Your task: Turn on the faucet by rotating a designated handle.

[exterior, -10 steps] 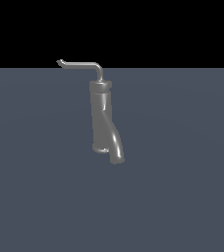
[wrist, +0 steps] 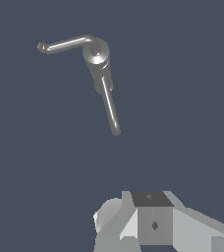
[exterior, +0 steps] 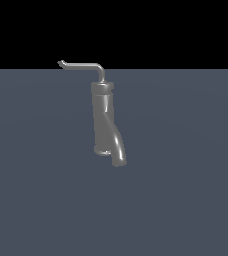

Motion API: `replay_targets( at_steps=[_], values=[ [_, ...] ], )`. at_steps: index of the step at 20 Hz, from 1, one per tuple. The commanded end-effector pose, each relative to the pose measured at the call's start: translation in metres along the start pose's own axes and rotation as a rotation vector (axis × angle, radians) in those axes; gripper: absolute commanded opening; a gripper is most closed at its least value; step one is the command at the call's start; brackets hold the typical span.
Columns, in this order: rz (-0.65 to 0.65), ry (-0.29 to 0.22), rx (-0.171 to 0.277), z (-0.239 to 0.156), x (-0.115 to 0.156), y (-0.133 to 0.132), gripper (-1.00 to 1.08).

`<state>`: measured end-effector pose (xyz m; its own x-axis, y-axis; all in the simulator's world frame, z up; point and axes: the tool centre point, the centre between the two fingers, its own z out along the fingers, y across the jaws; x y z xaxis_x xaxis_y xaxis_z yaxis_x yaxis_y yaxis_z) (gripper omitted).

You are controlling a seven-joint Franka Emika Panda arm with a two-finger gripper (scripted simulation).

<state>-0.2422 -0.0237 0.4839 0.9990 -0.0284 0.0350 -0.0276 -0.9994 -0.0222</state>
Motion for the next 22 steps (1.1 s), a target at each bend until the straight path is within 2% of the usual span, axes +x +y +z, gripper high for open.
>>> replay_targets(
  at_steps=[1,12,22],
  values=[
    [0.0,0.001,0.003,0.0,0.001,0.002,-1.0],
    [0.04,-0.001,0.011,0.002,0.011,-0.001,-1.0],
    [0.175,-0.011,0.035,0.012,0.043,-0.012,-1.0]
  ],
)
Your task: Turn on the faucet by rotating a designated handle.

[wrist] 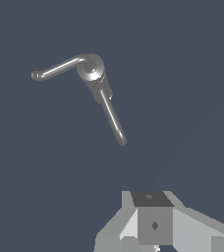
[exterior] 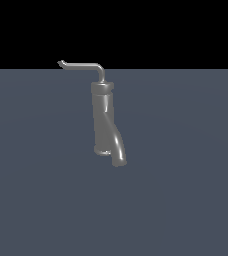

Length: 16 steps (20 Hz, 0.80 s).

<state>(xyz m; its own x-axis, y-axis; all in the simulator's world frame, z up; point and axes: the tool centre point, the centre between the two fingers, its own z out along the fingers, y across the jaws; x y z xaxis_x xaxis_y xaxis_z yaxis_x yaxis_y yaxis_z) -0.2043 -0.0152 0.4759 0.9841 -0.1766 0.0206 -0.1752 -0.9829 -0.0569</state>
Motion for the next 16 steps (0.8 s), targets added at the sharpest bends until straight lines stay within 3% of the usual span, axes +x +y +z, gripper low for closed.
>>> replay_targets(
  at_steps=[1,16],
  values=[
    [0.045,-0.004,0.007,0.004,0.01,-0.005,-1.0],
    [0.366,-0.033,0.026,0.039,0.076,-0.046,-1.0]
  ],
)
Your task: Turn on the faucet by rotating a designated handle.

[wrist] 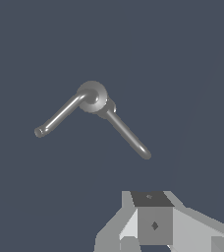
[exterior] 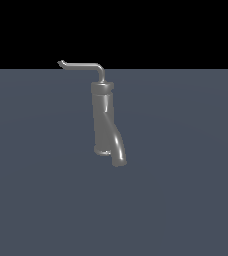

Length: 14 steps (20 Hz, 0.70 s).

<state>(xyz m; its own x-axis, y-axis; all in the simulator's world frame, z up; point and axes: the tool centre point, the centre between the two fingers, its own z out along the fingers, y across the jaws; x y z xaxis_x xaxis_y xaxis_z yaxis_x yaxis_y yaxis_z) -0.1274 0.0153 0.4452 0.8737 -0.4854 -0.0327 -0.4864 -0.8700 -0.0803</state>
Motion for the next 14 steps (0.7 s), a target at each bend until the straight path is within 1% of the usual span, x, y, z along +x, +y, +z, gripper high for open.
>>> replay_targets(
  at_steps=[1,14],
  values=[
    [0.056,-0.004,0.001,0.007,0.008,-0.011,-1.0],
    [0.342,-0.009,-0.015,0.052,0.043,-0.066,-1.0]
  ],
)
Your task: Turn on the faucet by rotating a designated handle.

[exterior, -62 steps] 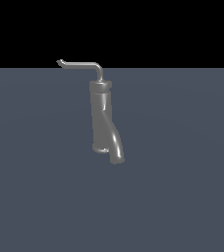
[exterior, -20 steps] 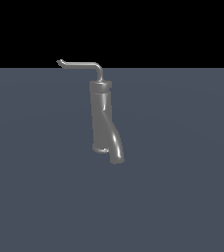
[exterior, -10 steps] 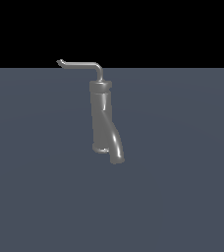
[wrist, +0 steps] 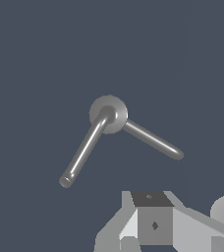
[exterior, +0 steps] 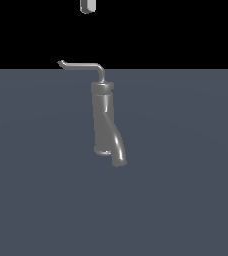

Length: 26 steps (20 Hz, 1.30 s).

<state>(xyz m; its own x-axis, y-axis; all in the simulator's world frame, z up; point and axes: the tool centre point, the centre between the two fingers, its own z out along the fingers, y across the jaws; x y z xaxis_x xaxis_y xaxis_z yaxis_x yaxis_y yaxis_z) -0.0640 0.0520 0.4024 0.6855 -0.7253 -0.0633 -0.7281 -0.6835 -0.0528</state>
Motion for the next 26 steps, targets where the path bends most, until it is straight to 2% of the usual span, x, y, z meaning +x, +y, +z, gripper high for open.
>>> replay_targets(
  at_steps=[1,16,26],
  values=[
    [0.056,0.002,-0.004,0.01,0.002,-0.012,-1.0],
    [0.379,0.04,-0.029,0.073,0.009,-0.082,-1.0],
    [0.508,0.069,-0.034,0.102,0.008,-0.109,-1.0]
  ],
)
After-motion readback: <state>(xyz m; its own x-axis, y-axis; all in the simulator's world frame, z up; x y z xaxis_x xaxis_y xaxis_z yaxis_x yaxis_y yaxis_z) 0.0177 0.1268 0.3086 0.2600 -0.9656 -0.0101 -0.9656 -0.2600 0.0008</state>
